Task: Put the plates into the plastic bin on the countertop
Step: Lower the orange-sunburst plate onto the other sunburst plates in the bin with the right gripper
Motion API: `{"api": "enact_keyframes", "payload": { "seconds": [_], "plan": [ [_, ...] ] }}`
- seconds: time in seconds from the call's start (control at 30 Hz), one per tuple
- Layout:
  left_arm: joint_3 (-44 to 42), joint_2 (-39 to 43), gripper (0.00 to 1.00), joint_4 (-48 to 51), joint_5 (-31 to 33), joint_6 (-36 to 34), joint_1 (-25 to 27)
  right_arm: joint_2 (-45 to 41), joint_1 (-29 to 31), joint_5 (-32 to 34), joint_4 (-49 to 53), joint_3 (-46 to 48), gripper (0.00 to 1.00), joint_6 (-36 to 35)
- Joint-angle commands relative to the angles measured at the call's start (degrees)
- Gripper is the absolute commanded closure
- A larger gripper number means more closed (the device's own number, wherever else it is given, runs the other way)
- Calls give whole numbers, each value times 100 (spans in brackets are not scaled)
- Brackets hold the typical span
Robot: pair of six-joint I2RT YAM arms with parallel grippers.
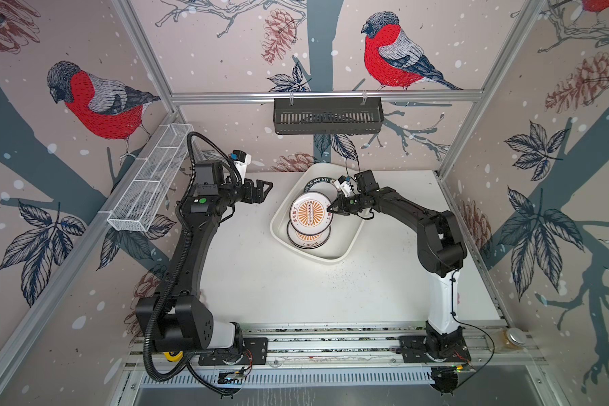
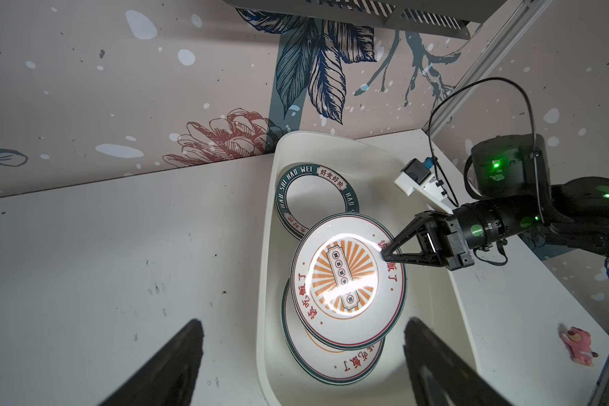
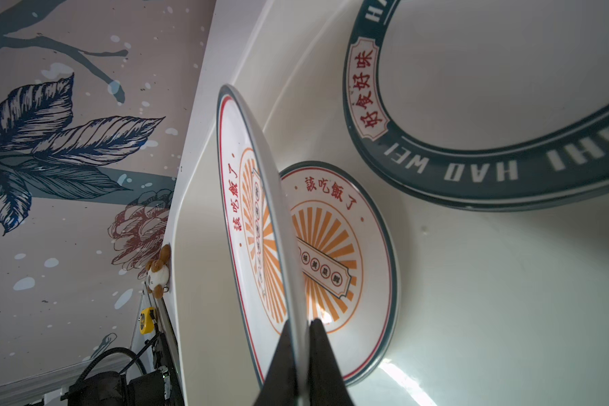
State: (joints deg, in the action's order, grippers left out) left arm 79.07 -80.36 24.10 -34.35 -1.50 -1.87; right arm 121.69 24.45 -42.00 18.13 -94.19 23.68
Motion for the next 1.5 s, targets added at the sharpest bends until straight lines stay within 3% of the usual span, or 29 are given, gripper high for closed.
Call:
{"api": "enact_keyframes", "payload": {
  "seconds": [0.0,1.47],
  "plan": [
    [-31,39,12,-220,-114,0,-6,119,39,-118,78,-90,90,-19],
    [-49,27,11,-291,-299,79,-6,693,34,-158,813,-465,79,-177]
  ]
}}
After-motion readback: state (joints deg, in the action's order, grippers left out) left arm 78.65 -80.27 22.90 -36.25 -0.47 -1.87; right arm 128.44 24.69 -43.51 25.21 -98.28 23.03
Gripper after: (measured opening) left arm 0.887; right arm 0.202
